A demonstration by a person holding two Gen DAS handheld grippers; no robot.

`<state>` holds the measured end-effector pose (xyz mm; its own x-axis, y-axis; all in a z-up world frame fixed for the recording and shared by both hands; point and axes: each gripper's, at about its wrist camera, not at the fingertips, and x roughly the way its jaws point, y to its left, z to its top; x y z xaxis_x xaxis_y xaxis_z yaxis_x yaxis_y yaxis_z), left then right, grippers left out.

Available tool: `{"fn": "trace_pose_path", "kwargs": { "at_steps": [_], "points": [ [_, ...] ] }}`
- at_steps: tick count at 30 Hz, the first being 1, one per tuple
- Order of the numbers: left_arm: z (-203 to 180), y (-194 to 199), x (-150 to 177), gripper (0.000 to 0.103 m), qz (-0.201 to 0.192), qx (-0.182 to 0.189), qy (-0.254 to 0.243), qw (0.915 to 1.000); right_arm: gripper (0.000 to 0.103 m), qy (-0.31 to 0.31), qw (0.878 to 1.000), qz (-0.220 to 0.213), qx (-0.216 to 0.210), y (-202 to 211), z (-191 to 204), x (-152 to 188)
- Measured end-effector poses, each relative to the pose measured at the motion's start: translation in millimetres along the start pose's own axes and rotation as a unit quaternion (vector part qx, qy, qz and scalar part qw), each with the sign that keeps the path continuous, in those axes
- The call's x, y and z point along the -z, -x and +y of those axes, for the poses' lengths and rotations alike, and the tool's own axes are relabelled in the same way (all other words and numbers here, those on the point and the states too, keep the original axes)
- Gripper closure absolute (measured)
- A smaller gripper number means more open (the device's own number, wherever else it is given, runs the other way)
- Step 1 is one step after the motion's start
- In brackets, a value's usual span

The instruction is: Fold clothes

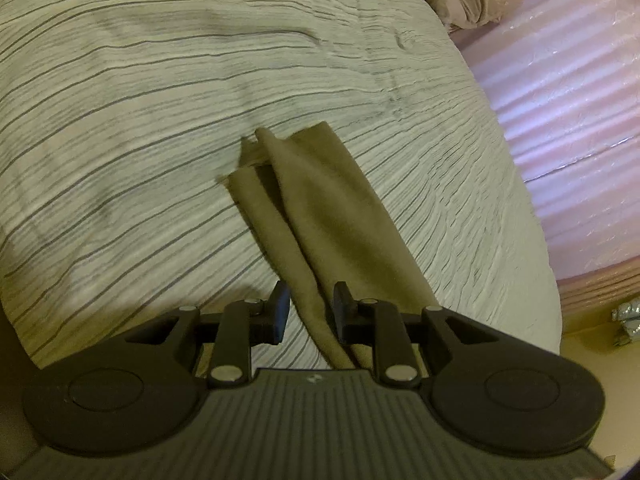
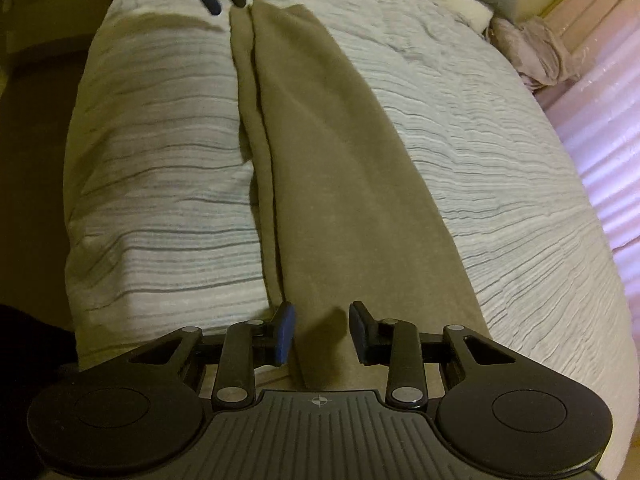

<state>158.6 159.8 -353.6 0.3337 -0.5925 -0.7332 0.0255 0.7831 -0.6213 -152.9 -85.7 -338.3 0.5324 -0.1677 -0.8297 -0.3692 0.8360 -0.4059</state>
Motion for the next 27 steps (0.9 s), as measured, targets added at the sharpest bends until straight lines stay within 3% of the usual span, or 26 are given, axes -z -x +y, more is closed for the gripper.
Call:
{"fn": "trace_pose_path", "kwargs": {
  "at_steps": [7, 8, 10, 16, 22, 23, 25, 27],
  "points": [
    [3, -6, -9, 0.084, -0.009, 0.005, 0.028, 0.9995, 0.07, 0.001, 1.0, 0.016, 0.006, -9, 2, -7],
    [4, -7, -10, 0.084, -0.01, 0.008, 0.036, 0.9993, 0.073, -0.004, 1.0, 0.017, 0.009, -9, 0, -7],
    [9, -9, -14, 0.084, -0.017, 0.013, 0.062, 0.9978, 0.094, -0.014, 1.0, 0.02, 0.015, -9, -2, -7],
    [17, -21, -30, 0.083, -0.042, 0.017, 0.106, 0.9934, 0.094, -0.042, 0.999, 0.017, 0.024, 3, -8, -6],
    [17, -37, -41, 0.079, -0.047, -0.006, 0.09, 0.9948, 0.094, -0.053, 0.998, 0.017, 0.029, 3, -11, -6],
    [18, -37, -42, 0.08, -0.047, -0.008, 0.088, 0.995, 0.094, -0.057, 0.998, 0.015, 0.027, 3, -12, -6],
    [17, -35, -44, 0.097, -0.051, -0.001, 0.073, 0.996, 0.103, -0.06, 0.998, 0.008, 0.028, 7, -13, -6],
    [16, -30, -44, 0.1, -0.052, 0.002, 0.058, 0.997, 0.103, -0.056, 0.998, 0.0, 0.034, 13, -12, -6]
  ]
}}
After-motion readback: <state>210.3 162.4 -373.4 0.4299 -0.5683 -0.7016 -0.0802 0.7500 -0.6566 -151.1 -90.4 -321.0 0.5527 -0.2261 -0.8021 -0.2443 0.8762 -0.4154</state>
